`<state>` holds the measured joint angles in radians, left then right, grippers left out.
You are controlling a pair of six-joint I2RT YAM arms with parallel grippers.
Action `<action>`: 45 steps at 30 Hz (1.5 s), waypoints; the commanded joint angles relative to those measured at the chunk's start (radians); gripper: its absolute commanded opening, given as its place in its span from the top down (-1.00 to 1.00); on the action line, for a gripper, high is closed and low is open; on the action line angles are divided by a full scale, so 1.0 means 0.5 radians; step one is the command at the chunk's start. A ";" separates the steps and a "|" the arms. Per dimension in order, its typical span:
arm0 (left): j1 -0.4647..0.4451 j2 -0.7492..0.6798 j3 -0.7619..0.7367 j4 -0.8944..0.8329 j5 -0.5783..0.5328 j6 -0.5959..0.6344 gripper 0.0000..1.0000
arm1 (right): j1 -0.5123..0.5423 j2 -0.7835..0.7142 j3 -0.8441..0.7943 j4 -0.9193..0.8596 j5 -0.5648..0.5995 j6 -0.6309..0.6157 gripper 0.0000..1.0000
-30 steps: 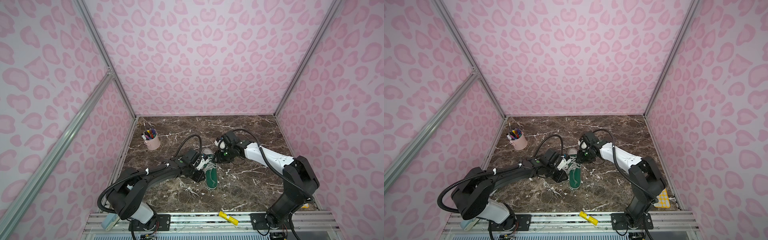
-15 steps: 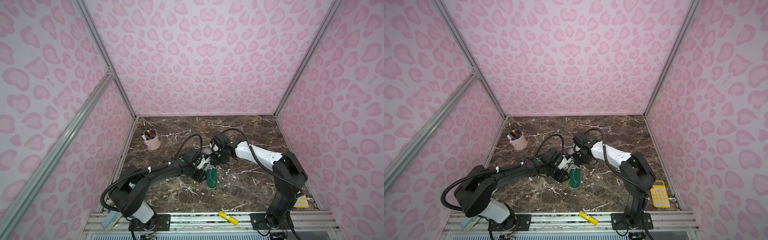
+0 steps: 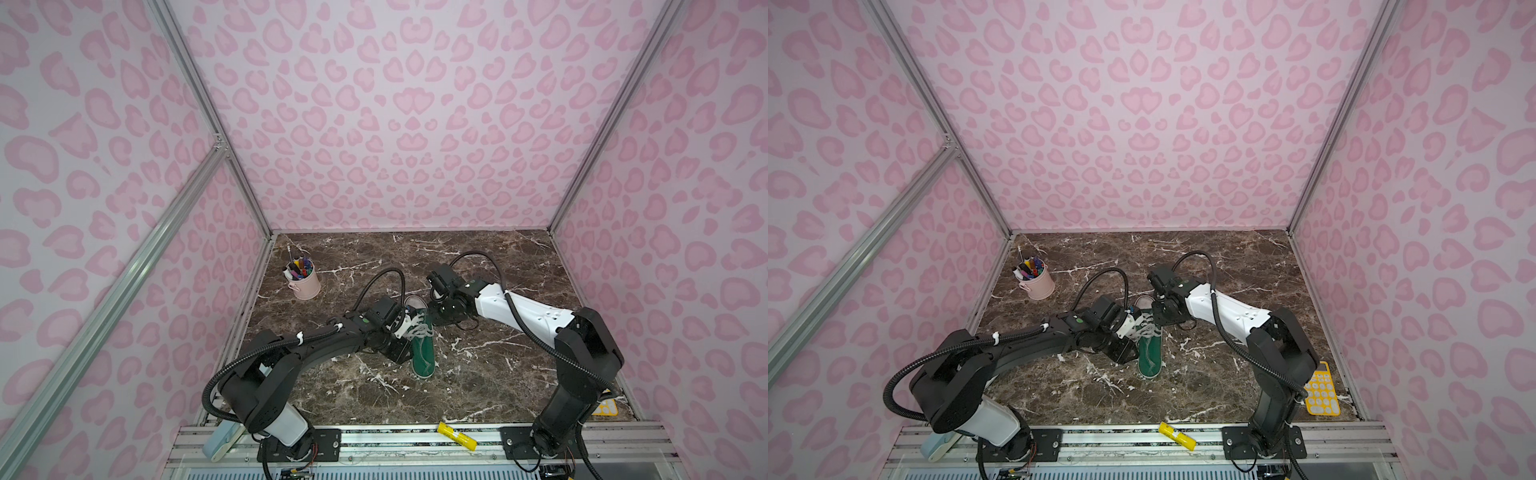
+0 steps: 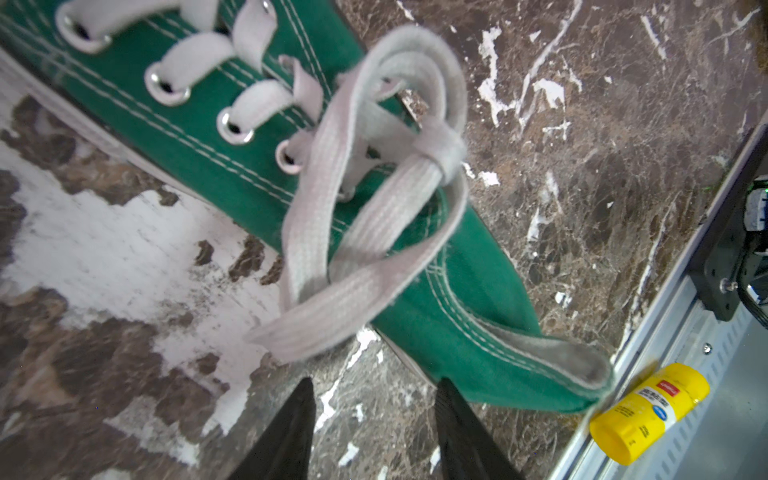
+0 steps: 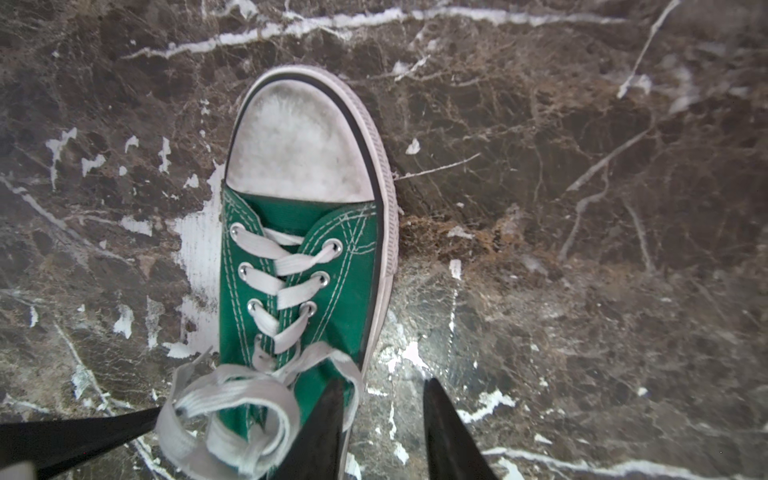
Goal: Tie the shoes
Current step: 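Pull the lace loops apart with both grippers to tighten the knot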
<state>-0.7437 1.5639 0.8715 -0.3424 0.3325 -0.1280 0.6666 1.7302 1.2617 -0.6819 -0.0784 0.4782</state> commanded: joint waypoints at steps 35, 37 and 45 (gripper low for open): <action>0.242 -0.328 -0.215 0.022 -0.022 -0.034 -0.05 | 0.155 0.176 0.226 -0.090 -0.349 -0.389 0.86; 0.243 -0.322 -0.212 0.022 -0.021 -0.029 -0.05 | 0.152 0.131 0.189 -0.020 -0.374 -0.360 0.87; 0.242 -0.278 -0.185 0.036 0.023 -0.022 -0.06 | 0.080 0.052 0.037 0.175 -0.547 -0.253 0.78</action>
<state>-0.6239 1.4197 0.7673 -0.3401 0.3210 -0.1463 0.7139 1.7645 1.3014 -0.6495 -0.3115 0.3229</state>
